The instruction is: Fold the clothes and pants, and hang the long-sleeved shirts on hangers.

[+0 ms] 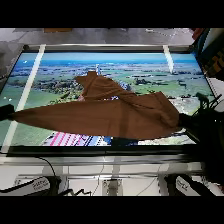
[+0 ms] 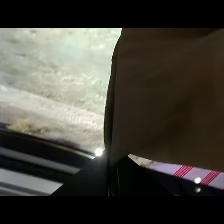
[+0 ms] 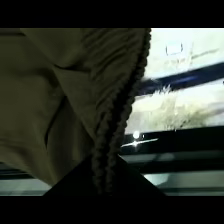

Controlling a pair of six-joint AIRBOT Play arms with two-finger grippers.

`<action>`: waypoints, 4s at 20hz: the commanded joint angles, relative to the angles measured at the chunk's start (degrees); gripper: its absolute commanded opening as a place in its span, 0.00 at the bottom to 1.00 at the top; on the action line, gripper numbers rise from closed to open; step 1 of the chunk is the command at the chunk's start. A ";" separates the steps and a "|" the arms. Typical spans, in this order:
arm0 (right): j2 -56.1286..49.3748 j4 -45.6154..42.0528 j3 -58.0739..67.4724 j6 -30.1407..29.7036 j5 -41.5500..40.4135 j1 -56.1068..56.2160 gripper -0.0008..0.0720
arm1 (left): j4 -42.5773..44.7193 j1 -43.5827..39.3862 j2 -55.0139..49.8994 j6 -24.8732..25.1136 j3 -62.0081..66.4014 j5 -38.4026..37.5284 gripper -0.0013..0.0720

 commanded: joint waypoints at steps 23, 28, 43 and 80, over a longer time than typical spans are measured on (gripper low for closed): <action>9.09 -3.43 -12.00 -1.79 9.35 0.07 0.91 | 27.93 4.39 -2.12 3.80 -12.26 7.41 0.98; 9.03 -3.21 -8.85 -0.20 -7.93 0.07 0.90 | 27.78 0.63 -2.12 -2.56 -12.17 9.42 0.98; -32.59 20.52 15.30 -28.87 7.41 -9.31 0.94 | -4.35 -13.07 -2.14 2.32 -12.09 18.53 0.97; -38.47 26.64 15.32 -37.40 2.58 -2.10 0.06 | -44.98 -35.95 -25.66 3.39 4.15 44.48 0.04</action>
